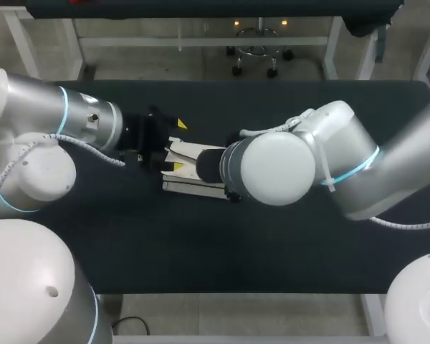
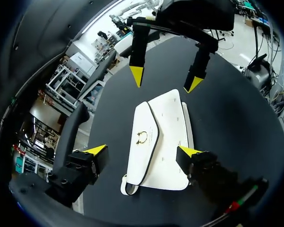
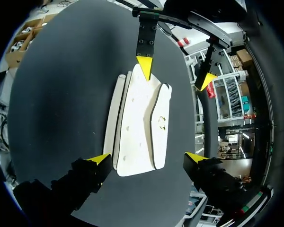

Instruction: Pick up the bag, open it, inspect its contents, close it, and place it on the opposite side

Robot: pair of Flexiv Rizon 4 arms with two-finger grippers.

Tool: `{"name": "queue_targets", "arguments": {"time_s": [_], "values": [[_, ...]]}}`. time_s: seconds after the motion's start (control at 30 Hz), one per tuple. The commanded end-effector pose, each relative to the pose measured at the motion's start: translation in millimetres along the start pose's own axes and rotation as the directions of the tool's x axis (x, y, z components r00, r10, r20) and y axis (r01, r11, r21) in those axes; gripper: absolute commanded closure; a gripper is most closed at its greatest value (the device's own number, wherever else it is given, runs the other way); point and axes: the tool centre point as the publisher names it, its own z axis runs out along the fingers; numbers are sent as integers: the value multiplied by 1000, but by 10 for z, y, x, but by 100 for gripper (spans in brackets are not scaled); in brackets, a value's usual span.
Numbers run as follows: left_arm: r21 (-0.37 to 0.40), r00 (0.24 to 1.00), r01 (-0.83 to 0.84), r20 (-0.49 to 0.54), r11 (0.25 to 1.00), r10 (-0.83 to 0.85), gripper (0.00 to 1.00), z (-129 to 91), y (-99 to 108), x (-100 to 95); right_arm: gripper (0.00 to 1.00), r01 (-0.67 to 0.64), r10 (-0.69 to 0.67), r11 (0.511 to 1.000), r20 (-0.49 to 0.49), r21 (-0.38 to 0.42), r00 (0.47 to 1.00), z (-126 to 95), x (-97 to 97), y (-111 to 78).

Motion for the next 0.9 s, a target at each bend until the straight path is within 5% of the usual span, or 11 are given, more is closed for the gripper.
{"name": "queue_targets", "arguments": {"time_s": [0.03,0.37,0.5,0.9], "values": [[-48,992,44,-119,998,-50,0,-192,-28,-25,0,-11,7,999,-101,-34,995,-119,-128,-114],[-170,926,247,-249,954,-284,0,-445,-10,54,0,-33,34,999,-235,9,971,-290,-244,-221],[-233,899,295,-260,927,-351,0,-464,-64,130,0,-148,147,989,-329,23,933,-331,-291,-295],[-233,899,295,-260,927,-351,0,-464,-64,130,0,-148,147,989,-329,23,933,-331,-291,-295]]}}
